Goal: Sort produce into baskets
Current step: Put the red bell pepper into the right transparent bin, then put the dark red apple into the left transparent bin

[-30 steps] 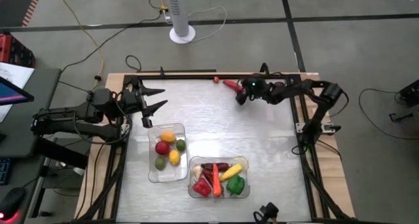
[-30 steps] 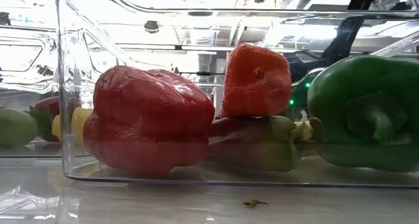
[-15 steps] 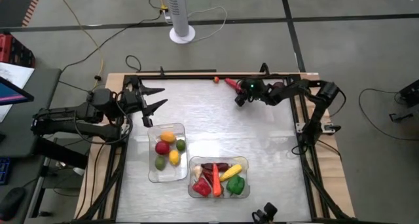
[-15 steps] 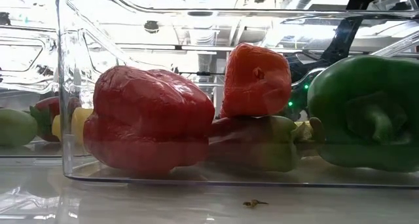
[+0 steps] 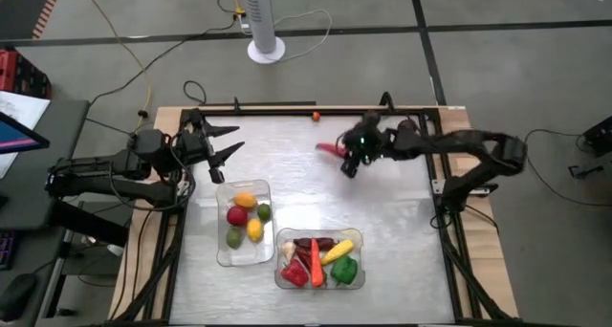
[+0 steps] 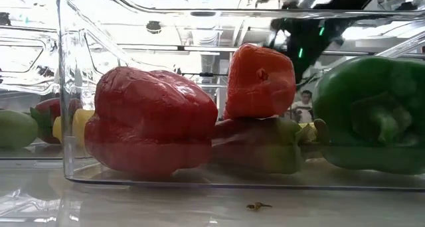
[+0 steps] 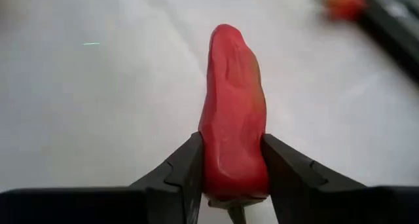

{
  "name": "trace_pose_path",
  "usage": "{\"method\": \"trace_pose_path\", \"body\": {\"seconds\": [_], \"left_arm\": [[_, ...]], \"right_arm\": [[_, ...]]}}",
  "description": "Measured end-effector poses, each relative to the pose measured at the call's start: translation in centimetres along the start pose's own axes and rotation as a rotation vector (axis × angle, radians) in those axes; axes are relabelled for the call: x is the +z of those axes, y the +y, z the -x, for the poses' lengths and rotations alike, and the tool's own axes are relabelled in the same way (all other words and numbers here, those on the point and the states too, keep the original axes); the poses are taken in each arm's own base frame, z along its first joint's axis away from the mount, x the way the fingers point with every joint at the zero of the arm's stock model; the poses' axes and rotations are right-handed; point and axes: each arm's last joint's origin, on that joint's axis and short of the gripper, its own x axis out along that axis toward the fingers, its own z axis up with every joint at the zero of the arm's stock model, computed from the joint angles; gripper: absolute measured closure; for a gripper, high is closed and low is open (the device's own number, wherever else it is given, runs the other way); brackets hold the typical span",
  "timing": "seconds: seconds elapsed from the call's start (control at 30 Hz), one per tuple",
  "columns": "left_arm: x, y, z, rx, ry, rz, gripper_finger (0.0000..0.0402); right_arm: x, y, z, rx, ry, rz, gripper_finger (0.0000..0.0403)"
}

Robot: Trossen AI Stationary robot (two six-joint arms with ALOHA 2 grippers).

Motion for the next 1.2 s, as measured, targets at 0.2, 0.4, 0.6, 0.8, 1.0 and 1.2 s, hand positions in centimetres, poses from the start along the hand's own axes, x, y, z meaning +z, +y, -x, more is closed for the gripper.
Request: {"method": "trace_pose_path", "body": {"seconds": [0.2, 0.4, 0.6, 0.8, 1.0, 1.2], "left_arm": [[0.0, 0.0, 0.0, -0.002, -0.005, 0.013, 0.0233], [0.2, 0.0, 0.0, -0.018, -0.028, 0.023, 0.0233], [0.2, 0.0, 0.0, -0.027, -0.030, 0.027, 0.0233], [0.3, 0.0, 0.0, -0.022, -0.033, 0.016, 0.0233], [0.3, 0.0, 0.0, -0.021, -0.033, 0.013, 0.0233], [0.3, 0.0, 0.0, -0.023, -0.033, 0.012, 0.0233]], "right_arm": [[0.6, 8.7, 6.0, 0.330, -0.119, 0.040, 0.0244], [-1.5, 15.5, 9.7, 0.557, -0.154, 0.025, 0.0232], [-4.5, 20.4, 10.0, 0.598, -0.147, 0.022, 0.0223], [-6.2, 22.9, 9.2, 0.651, -0.141, 0.004, 0.0176], [-5.6, 21.4, 9.3, 0.622, -0.074, -0.036, 0.0114], [-4.3, 17.3, 11.7, 0.321, -0.173, 0.012, 0.0107]]}}
